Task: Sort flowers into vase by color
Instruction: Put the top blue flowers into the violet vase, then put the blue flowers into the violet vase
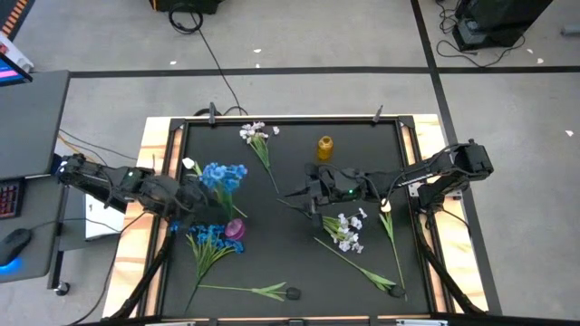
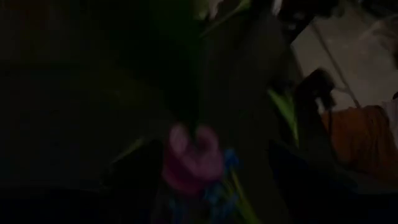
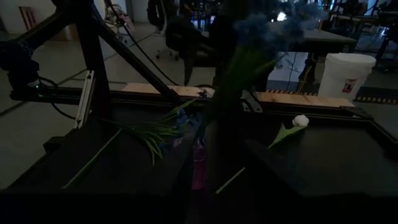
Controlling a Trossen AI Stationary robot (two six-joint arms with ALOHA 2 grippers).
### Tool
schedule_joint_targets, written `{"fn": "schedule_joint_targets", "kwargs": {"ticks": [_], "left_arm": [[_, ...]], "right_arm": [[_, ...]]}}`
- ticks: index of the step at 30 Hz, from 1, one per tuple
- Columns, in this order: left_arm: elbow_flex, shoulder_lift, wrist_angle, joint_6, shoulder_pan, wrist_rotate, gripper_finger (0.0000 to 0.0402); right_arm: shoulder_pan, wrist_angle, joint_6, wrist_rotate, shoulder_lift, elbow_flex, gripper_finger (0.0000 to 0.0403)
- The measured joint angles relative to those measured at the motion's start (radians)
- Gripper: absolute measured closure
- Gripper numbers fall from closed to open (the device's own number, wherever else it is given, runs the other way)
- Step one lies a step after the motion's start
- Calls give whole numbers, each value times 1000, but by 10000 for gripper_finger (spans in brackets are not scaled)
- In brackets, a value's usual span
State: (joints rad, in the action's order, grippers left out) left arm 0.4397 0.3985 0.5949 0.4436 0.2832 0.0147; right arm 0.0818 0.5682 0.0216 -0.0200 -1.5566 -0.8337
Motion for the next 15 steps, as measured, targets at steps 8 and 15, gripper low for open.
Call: {"fn": "schedule_joint_targets", "kwargs": {"ticks": [8,15], "left_arm": [[0,0,84,248,0,-60,106],[0,1,105,602,7,-147,106]], "right_arm": [[0,-3,6,0,0,0,250],[0,-28,7,0,0,0,250]]}}
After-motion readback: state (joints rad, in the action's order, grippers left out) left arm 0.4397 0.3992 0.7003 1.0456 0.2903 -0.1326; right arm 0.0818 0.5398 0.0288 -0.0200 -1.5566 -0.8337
